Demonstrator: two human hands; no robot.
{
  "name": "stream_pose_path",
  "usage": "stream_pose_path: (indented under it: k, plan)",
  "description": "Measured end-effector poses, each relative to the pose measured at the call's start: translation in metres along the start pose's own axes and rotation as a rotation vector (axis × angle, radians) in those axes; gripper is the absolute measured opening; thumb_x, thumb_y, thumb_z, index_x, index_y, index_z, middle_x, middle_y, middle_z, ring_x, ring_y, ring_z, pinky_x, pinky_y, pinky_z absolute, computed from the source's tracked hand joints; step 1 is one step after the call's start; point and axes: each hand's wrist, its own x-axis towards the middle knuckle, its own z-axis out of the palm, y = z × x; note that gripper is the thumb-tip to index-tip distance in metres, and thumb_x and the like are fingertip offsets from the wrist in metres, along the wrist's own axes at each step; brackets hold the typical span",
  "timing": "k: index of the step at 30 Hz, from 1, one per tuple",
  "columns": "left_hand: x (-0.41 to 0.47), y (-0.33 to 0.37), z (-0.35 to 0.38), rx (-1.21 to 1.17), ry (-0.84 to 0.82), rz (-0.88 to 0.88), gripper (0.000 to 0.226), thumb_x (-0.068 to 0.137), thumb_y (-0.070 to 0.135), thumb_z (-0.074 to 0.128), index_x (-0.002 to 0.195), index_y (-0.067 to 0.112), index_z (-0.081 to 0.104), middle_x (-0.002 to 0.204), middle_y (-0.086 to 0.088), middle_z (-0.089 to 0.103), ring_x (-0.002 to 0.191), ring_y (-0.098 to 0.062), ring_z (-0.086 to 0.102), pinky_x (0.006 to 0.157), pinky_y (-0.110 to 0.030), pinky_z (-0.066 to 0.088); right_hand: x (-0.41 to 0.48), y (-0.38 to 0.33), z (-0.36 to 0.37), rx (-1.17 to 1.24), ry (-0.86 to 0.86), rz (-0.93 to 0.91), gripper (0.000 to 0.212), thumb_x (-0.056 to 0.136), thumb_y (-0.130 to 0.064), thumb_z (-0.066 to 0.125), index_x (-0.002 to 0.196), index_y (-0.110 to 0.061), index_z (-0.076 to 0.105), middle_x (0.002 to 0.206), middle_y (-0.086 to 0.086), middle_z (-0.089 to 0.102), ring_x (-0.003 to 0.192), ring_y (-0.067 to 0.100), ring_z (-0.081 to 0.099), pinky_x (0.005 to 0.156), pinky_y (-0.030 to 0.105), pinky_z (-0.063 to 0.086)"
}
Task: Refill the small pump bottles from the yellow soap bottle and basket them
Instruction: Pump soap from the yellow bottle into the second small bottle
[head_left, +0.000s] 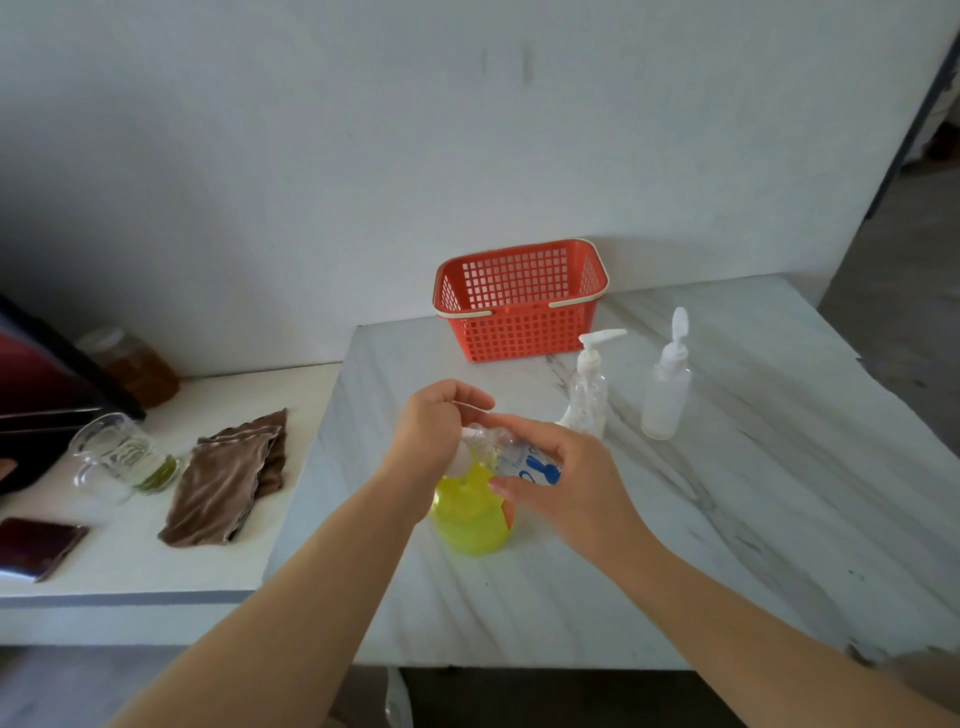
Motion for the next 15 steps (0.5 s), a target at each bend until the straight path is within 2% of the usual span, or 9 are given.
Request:
stream_pose_path:
  k: [4,8,10,15]
  plan:
    - [-0.0022,0.005,-0.0031,-0.07,0.022,0.01,0.037,0.086,-0.01,0.031,0.085,0.008,0.063,0.068,-0.002,0.064,0.057,-0.014,0.057,0.047,-0.017,0.047,0.0013,-0.0023,0.0006,-0.012,-0.006,-0.012,0.054,0.073,-0.019,0.078,0.122,-0.034,0.063,0.106,-0.005,0.07,0.097,0.009,0.067,0.087,0.028,0.055]
    - [-0.0013,0.0076,-0.0023,-0.107,0.032,0.068,0.039,0.081,-0.014,0.03,0.088,0.007,0.062,0.062,-0.001,0.067,0.061,-0.014,0.058,0.058,-0.024,0.049,0.0037,-0.0027,-0.0025,-0.02,0.003,0.002,0.056,0.073,-0.018,0.08,0.125,-0.03,0.062,0.106,-0.007,0.071,0.097,0.007,0.067,0.087,0.026,0.054]
    - [-0.0007,0.0054,-0.0017,-0.097,0.035,0.052,0.04,0.082,-0.012,0.028,0.088,0.008,0.063,0.059,0.002,0.067,0.059,-0.016,0.058,0.055,-0.024,0.048,0.0041,-0.0022,-0.0015,-0.014,-0.005,-0.001,0.056,0.073,-0.019,0.08,0.124,-0.031,0.063,0.106,-0.006,0.071,0.097,0.009,0.067,0.086,0.028,0.055]
    - [-0.0016,-0.0014,-0.0018,-0.095,0.04,0.027,0.04,0.083,-0.009,0.028,0.093,0.008,0.062,0.068,-0.003,0.065,0.057,-0.019,0.058,0.049,-0.021,0.044,0.0043,0.0018,0.0023,0.009,-0.025,0.006,0.056,0.071,-0.02,0.079,0.123,-0.03,0.063,0.106,-0.003,0.071,0.096,0.011,0.068,0.088,0.032,0.055]
